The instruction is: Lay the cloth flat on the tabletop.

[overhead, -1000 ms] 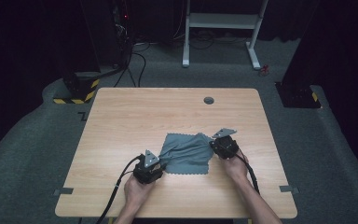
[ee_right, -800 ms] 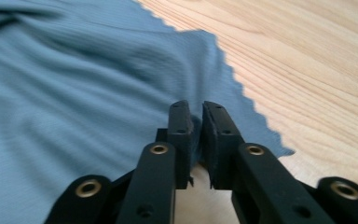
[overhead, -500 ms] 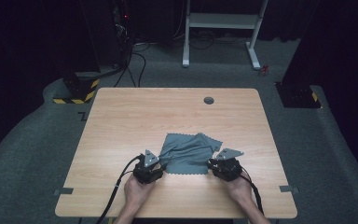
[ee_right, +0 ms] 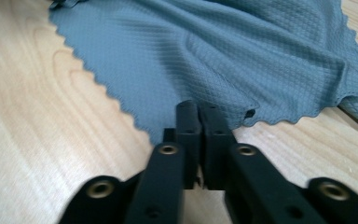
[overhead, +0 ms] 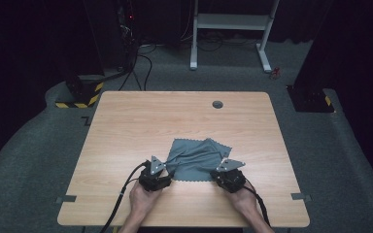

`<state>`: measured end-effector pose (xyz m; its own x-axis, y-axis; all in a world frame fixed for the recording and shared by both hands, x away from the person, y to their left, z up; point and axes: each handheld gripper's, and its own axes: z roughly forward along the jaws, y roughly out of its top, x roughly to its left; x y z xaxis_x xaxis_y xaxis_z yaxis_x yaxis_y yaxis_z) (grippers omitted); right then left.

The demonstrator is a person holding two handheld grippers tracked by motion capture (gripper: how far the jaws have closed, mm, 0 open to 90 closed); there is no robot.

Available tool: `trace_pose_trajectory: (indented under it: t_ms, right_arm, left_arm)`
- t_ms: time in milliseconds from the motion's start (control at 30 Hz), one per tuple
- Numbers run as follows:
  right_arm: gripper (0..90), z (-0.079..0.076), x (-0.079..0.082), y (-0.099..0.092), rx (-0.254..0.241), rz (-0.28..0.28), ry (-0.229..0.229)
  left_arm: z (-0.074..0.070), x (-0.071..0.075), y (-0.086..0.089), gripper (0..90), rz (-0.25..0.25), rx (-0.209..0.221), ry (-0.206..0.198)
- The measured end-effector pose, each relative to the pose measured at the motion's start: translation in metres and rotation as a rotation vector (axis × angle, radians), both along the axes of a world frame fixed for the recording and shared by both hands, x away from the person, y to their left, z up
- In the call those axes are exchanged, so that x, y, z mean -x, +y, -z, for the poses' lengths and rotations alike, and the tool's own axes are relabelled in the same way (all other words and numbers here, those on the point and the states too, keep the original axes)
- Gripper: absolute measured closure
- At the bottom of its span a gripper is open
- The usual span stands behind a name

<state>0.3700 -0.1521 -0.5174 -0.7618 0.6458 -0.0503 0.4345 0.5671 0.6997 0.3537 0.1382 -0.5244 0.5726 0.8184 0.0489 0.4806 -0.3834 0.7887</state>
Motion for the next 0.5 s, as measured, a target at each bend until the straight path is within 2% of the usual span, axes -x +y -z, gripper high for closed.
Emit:
trace_pose_trajectory:
  t_ms: [33,133,233,300,500]
  right_arm:
    - [89.5,0.000,0.002,0.000,0.004,-0.002,-0.005]
    - [90.0,-0.001,0.005,-0.002,0.003,-0.012,0.003]
    - [90.0,-0.001,0.006,-0.005,-0.008,-0.016,0.025]
    - [90.0,-0.003,0.009,-0.008,-0.015,-0.015,0.033]
    - [90.0,-0.011,0.020,-0.017,-0.016,-0.030,0.021]
  left_arm:
    - [-0.001,0.001,-0.001,48.1,0.003,0.009,-0.007]
    - [-0.002,0.003,-0.002,47.8,0.018,0.001,-0.017]
    - [-0.002,0.002,-0.002,47.6,0.018,0.015,0.002]
    - [-0.003,0.002,-0.004,48.3,0.013,0.049,0.030]
    - [-0.015,-0.001,-0.008,50.9,0.023,0.053,0.071]
